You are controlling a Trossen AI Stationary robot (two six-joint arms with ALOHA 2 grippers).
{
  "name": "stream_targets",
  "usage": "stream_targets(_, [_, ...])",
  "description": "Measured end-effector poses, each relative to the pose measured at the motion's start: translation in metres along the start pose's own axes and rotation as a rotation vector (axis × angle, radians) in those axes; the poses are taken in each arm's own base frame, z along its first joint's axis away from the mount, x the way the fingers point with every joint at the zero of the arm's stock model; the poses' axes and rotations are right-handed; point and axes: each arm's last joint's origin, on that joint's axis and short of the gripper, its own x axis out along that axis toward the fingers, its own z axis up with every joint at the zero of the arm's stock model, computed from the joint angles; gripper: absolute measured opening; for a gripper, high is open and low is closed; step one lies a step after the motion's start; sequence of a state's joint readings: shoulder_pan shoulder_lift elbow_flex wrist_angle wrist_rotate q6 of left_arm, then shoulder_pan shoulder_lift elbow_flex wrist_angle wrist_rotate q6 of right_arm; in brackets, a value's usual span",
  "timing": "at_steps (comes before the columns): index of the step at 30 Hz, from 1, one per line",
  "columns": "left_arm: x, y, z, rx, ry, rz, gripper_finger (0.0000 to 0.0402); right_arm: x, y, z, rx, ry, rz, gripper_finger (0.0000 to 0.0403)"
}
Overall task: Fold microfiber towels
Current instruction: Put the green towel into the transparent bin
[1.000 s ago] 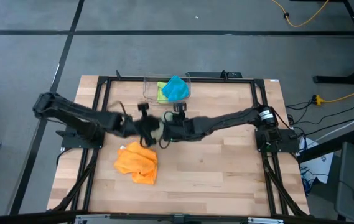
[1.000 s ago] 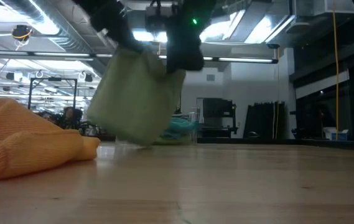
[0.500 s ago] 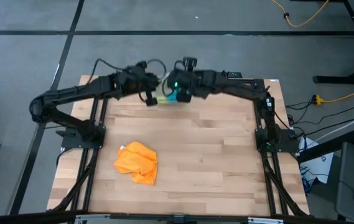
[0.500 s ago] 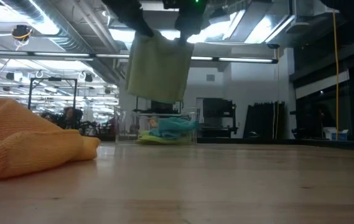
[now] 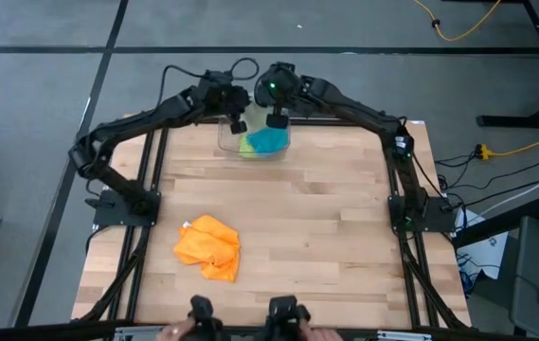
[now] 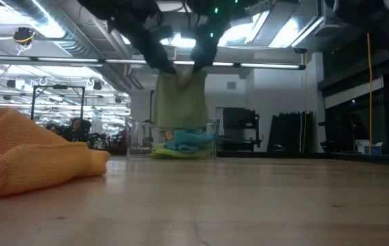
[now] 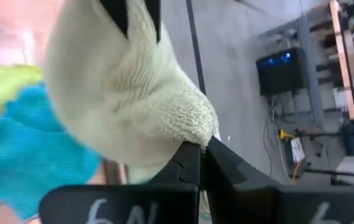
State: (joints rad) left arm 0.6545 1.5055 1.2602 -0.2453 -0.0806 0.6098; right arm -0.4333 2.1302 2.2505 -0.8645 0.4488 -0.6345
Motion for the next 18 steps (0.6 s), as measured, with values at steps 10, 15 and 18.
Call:
stream_targets(10, [0.008, 0.002, -0.012, -0.07, 0.103, -0.101, 0.0, 0.025, 0.01, -0.02, 0.032, 0.088, 0.202, 0.0006])
stream_targets(15, [0.017, -0.017, -0.023, -0.138, 0.216, -0.238, 0.0, 0.024, 0.023, -0.018, 0.062, 0.052, 0.341, 0.0006])
stream_targets(18, [0.023, -0.029, -0.026, -0.164, 0.255, -0.281, 0.0, 0.028, 0.034, -0.022, 0.062, 0.077, 0.398, 0.0006])
